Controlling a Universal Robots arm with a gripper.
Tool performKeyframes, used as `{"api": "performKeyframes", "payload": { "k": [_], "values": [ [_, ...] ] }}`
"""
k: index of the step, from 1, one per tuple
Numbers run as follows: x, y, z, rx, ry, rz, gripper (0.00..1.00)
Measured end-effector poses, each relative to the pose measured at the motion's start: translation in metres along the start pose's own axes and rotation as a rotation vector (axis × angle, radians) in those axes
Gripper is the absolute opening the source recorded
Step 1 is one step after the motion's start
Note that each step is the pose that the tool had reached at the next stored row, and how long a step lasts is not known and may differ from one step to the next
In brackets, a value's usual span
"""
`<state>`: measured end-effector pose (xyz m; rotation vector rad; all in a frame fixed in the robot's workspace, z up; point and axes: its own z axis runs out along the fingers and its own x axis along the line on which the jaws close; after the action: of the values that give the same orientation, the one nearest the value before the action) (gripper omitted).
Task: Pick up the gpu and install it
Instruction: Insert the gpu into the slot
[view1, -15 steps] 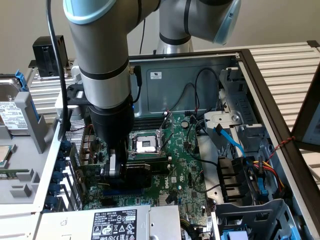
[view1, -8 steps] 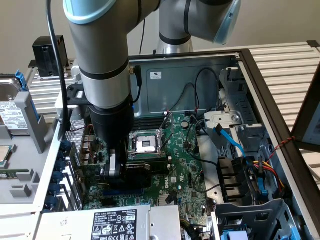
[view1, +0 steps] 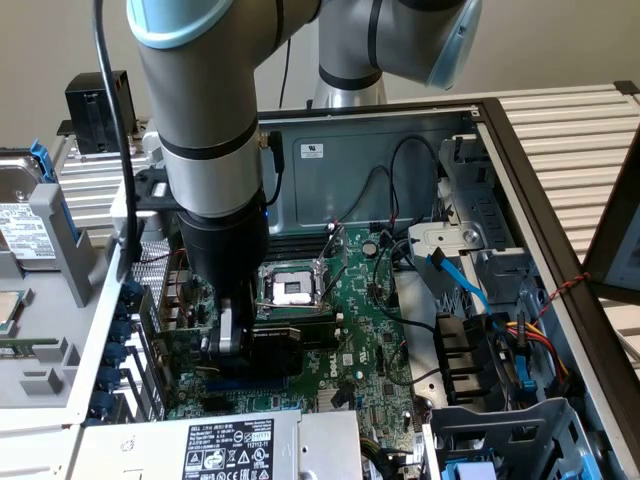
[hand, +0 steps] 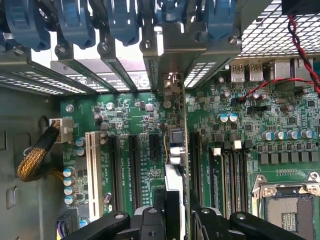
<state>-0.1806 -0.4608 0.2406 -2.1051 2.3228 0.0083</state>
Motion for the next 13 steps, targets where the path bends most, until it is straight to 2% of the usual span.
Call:
{"api": "performKeyframes", "payload": {
  "k": [13],
  "values": [
    [0.0008,-0.0001,0.0003,-0.0001,-0.0001,-0.006,0.28]
  ]
}}
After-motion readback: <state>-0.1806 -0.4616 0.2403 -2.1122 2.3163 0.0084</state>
